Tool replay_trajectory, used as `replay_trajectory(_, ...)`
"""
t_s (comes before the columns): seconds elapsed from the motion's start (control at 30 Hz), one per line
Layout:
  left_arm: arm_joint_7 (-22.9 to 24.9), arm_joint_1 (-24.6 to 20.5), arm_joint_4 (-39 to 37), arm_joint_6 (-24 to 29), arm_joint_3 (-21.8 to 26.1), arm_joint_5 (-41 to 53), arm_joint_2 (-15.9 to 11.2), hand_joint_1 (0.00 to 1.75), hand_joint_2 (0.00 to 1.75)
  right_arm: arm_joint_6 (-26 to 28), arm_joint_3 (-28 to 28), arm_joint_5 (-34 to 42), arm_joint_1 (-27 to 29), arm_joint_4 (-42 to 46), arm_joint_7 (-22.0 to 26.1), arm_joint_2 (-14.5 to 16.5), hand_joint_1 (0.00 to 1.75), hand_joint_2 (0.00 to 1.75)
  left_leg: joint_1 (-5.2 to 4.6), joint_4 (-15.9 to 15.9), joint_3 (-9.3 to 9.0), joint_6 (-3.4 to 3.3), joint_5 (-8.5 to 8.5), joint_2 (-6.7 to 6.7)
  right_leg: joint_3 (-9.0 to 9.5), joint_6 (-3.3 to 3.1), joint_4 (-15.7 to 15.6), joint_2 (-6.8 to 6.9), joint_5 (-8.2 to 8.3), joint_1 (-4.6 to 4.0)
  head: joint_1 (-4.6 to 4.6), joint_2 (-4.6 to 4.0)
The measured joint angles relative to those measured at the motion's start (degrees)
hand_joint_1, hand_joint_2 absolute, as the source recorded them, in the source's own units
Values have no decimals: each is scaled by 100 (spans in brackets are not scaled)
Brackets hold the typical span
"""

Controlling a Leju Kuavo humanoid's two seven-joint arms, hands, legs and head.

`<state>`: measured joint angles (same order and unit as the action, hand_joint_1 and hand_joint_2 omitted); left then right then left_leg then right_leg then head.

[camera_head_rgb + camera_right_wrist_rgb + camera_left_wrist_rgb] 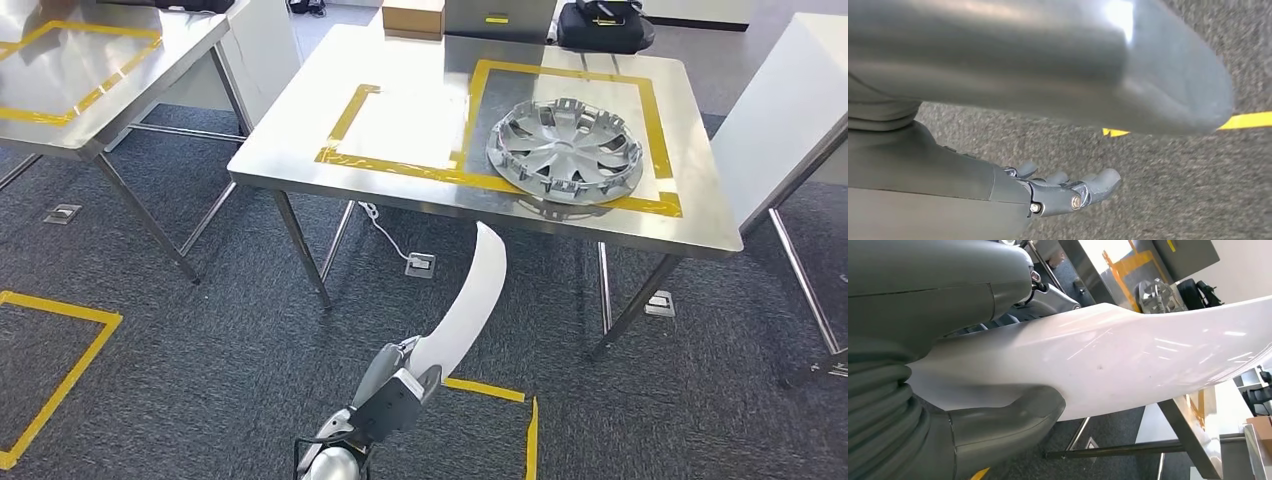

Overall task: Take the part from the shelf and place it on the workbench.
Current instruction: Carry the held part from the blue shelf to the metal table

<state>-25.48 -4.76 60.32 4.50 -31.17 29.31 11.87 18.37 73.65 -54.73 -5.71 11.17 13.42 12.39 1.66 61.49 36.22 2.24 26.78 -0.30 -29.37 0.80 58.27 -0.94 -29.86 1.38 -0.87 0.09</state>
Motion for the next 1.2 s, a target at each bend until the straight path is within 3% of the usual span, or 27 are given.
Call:
replay_trajectory(0.1, 7, 21, 0, 1, 3, 0, 3, 175, 175, -1, -1, 0, -12, 0, 2, -2, 0, 0, -15, -67, -18, -165, -15, 18, 10, 145, 16, 3, -121, -3, -8, 0)
replay_trajectory(0.17, 6, 24, 9, 2, 13, 5, 13, 175, 175, -7, 0, -1, -18, 0, 6, -2, 0, 0, -11, -63, -47, -257, -38, 20, -11, 203, 138, 25, -221, 9, 8, 0)
replay_trajectory(0.2, 3, 18, 13, 2, 17, 13, 18, 175, 175, -9, 1, -2, -25, 0, 9, -2, 0, 0, -9, -67, -65, -292, -29, 23, -116, 220, 352, 38, -326, 12, 19, 0)
replay_trajectory(0.27, -4, 12, 14, 2, 24, 43, 24, 175, 175, -12, 0, -2, -29, 0, 13, -2, 0, 0, -32, -68, -86, -345, 8, 31, -538, 232, 1066, 58, -606, 5, 40, 0)
replay_trajectory(0.3, -9, 12, 11, 2, 25, 59, 24, 175, 175, -12, 0, 0, -26, 0, 13, -2, 0, 0, -49, -68, -98, -365, 30, 29, -781, 228, 1410, 59, -688, -1, 45, 0)
replay_trajectory(0.33, -15, 14, 10, 2, 25, 74, 24, 175, 175, -12, 0, 2, -21, 0, 13, -2, 0, 0, -66, -68, -116, -379, 54, 22, -954, 213, 1595, 59, -663, -9, 48, 0)
replay_trajectory(0.37, -23, 15, 8, 2, 26, 87, 24, 175, 175, -12, 1, 3, -17, 0, 13, -2, 0, 0, -80, -68, -145, -386, 79, 13, -1024, 188, 1569, 59, -523, -23, 51, 0)
replay_trajectory(0.4, -33, 15, 8, 2, 27, 102, 25, 175, 175, -12, 1, 4, -16, 0, 15, -2, 0, 0, -92, -68, -185, -386, 108, 4, -990, 150, 1338, 59, -288, -43, 55, 0)
replay_trajectory(0.47, -49, 11, 9, 3, 28, 127, 28, 175, 175, -11, 0, -2, -22, 0, 20, -4, 0, 0, -111, -73, -256, -362, 165, -4, -740, 44, 595, 75, 170, -107, 60, 0)
replay_trajectory(0.53, -55, 5, 9, 17, 28, 159, 31, 175, 175, -7, -1, -26, -31, 0, 22, -6, 0, 0, -119, -91, -286, -310, 199, -3, -589, -28, 168, 95, 331, -168, 65, 0)
replay_trajectory(0.63, -50, 1, 21, 45, 29, 208, 31, 175, 175, 19, -1, -59, -25, 0, 4, -6, 0, 0, -123, -151, -336, -232, 196, 3, -539, -44, 76, 85, 327, -182, 69, 0)
replay_trajectory(0.77, -37, -12, 54, 61, 33, 249, 27, 175, 175, 66, -1, 3, -29, 0, -21, -1, 0, 0, -163, -263, -455, -468, 176, 16, -413, -9, -21, 62, 355, -148, 26, 0)
replay_trajectory(0.93, -24, 0, 60, 61, 33, 260, 26, 175, 175, 49, 1, 104, -32, 0, 4, 0, 0, 0, -145, -343, -505, -292, 174, 18, -402, -63, -15, 66, 323, -166, 23, 0)
replay_trajectory(1.03, -22, 0, 60, 61, 33, 261, 26, 175, 175, 17, 2, 120, -32, 0, 11, 0, 0, 0, -138, -356, -509, -230, 173, 19, -402, -71, -13, 67, 319, -167, 24, 0)
replay_trajectory(1.1, -23, -1, 60, 56, 33, 262, 27, 175, 175, 2, 3, 120, -33, 0, 12, 3, 0, 0, -149, -386, -521, -269, 167, 22, -385, -44, -53, 63, 338, -157, 22, 0)
replay_trajectory(1.2, -26, -11, 67, 52, 33, 262, 45, 175, 175, 4, 3, 114, -36, 2, 12, 0, 0, 0, -78, -637, -683, -321, 46, 79, -413, 24, 30, 60, 288, -150, 31, 0)
